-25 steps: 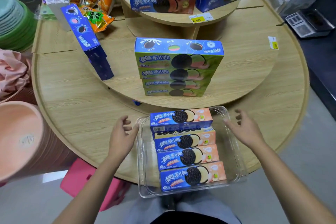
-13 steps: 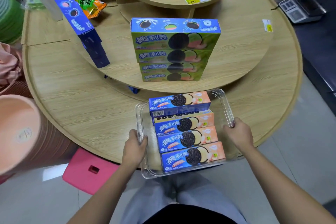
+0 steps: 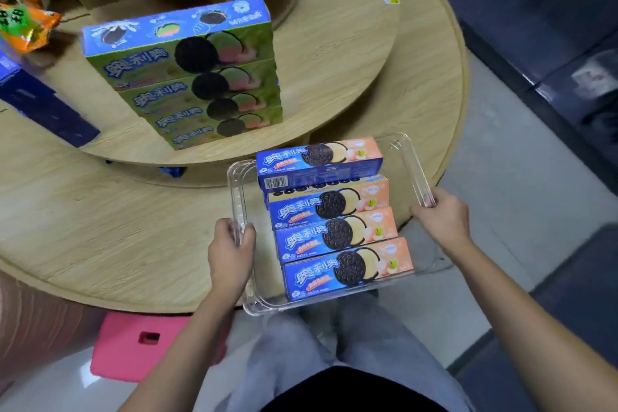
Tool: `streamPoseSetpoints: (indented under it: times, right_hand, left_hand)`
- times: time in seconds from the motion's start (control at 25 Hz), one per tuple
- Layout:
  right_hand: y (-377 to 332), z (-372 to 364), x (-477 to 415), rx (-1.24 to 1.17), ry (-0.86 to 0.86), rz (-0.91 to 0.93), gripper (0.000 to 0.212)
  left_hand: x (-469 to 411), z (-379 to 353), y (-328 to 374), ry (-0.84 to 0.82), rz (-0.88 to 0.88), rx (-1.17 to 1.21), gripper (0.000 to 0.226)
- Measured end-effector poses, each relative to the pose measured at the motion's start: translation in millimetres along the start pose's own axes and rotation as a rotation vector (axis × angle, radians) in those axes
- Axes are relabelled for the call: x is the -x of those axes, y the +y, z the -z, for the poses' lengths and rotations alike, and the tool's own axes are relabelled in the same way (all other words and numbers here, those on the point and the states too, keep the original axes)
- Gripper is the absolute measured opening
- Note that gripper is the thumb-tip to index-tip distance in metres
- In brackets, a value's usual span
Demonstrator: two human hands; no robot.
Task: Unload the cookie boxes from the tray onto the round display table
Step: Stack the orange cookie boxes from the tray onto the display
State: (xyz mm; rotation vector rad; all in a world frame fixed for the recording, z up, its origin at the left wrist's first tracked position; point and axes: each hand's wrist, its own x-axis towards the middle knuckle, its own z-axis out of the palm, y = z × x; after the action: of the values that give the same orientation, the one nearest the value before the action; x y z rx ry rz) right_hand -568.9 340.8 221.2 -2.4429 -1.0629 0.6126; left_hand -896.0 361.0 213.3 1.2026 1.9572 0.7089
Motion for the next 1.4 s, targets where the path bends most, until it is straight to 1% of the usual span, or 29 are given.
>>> streamPoseSetpoints:
  times: [0.16,0.24,0.32,0.4,0.52,0.72,0.92,1.04,1.16,1.32,1.4]
  right_hand:
    - [45.4,51.5,-28.2,-0.043,0.047,-0.061,0.01]
    - [73.2,78.2,-49.9,-0.053,0.088,-0.083,0.014]
    - [94.6,103.2,-74.2,-0.073,0.098,-0.062,0.019]
    - [110.5,128.7,-103.1,-0.065,0.111,-0.043,0.021]
    - [127.9,158.9,-147.2,-0.062,0.125,-0.038,0.017]
    - [144.6,187.6,-223.5,-0.09,0.138,-0.025,0.018]
    - [129.3,193.5,-314.6,-0.127,0.076,0.017,0.026]
    - [102.7,192.1,-362.1,-0.096,0.01,0.076,0.035]
    - [75.5,184.8,-404.2,-0.083,-0.057,0.139,0.039]
    - [36.1,160.4,-452.3,-0.059,-0.196,0.241,0.038]
    - [16.7,146.6,-476.0,-0.011,-0.271,0.3,0.028]
  left_hand:
    - [14.6,-57.1,46.9,-0.051,-0.051,-0.013,0.025]
    - [26.1,-94.9,72.2,-0.058,-0.06,-0.015,0.024]
    - [36.2,-130.3,97.9,-0.047,-0.057,0.0,0.022]
    - [43.2,-165.0,122.2,-0.032,-0.042,0.012,0.022]
    - [44.6,-206.8,155.8,-0.042,-0.032,0.038,0.019]
    - [32.9,-261.2,208.2,-0.021,-0.049,0.038,0.02]
    - [4.7,-312.4,236.4,0.021,-0.005,0.036,0.022]
    - [-10.5,-328.7,253.2,0.078,0.074,0.045,0.021]
    - [-22.8,-337.1,268.9,0.13,0.144,0.052,0.02]
    - [-29.0,-347.1,268.2,0.201,0.258,0.026,0.022]
    - [-25.6,-355.4,266.7,0.26,0.329,0.001,0.023]
